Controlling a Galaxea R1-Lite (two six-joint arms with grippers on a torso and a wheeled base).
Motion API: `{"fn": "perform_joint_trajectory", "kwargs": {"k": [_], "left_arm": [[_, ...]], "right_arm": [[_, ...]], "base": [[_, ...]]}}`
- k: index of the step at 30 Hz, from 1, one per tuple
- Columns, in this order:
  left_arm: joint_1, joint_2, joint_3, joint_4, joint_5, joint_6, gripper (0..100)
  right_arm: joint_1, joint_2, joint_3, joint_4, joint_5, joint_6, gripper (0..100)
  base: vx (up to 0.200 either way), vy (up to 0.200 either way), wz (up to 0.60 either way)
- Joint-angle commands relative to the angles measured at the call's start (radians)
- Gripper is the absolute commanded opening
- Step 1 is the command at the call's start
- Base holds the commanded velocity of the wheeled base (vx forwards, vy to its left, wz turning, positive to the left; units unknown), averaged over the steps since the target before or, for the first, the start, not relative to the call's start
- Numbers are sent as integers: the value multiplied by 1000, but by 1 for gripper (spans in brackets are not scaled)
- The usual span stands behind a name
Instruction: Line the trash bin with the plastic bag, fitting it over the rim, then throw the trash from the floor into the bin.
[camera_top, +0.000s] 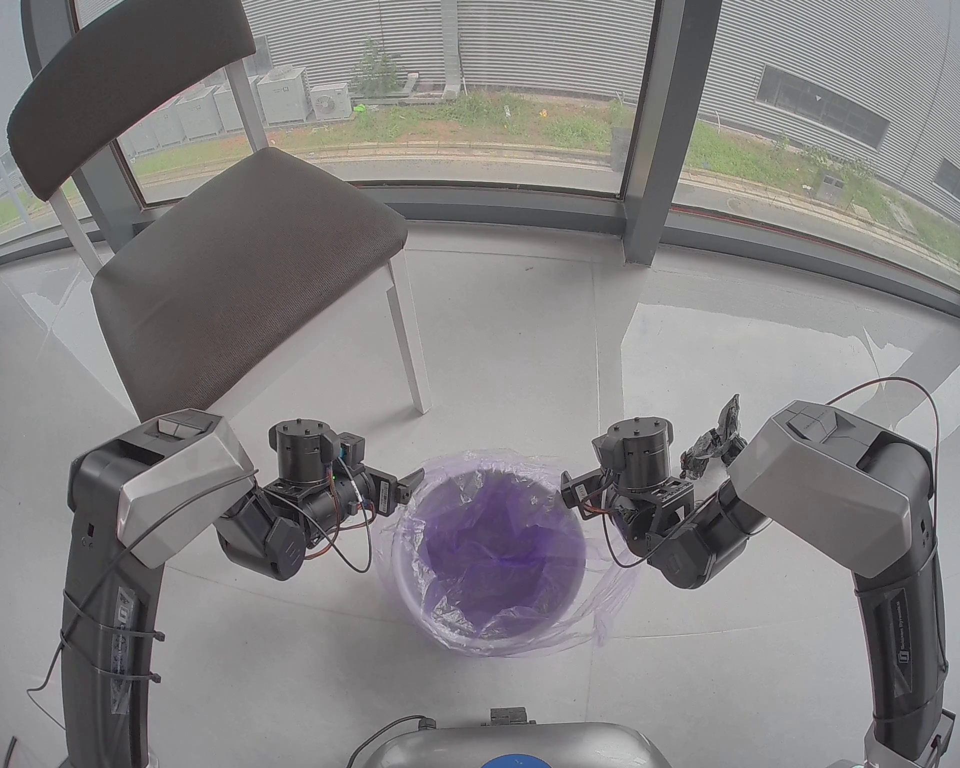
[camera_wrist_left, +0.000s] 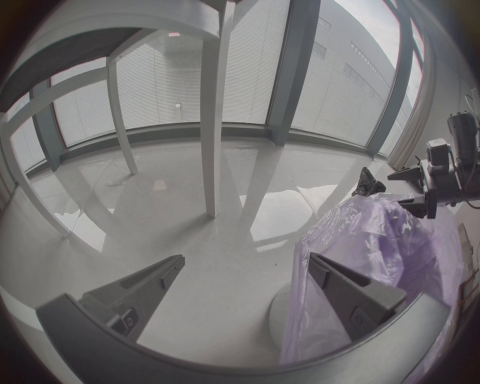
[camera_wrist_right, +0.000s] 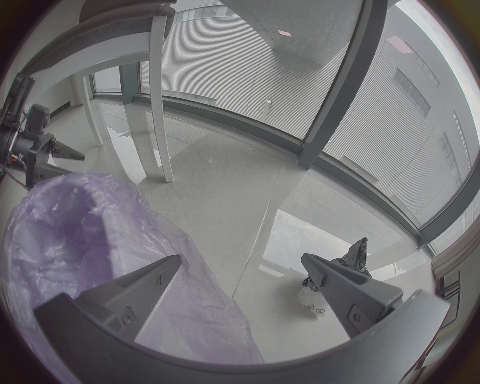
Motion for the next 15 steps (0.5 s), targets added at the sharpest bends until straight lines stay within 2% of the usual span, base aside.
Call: {"fn": "perform_joint_trajectory", "kwargs": {"k": [1,15], "left_arm": [[2,47,-2,-3,7,0,100],[15,-19,20,-4,22,-6,100]], "right_arm": [[0,34,-22,0,3,0,100],[2,-29,-10,0,6,2,100]], "base": [[0,0,0],[0,0,0]]}}
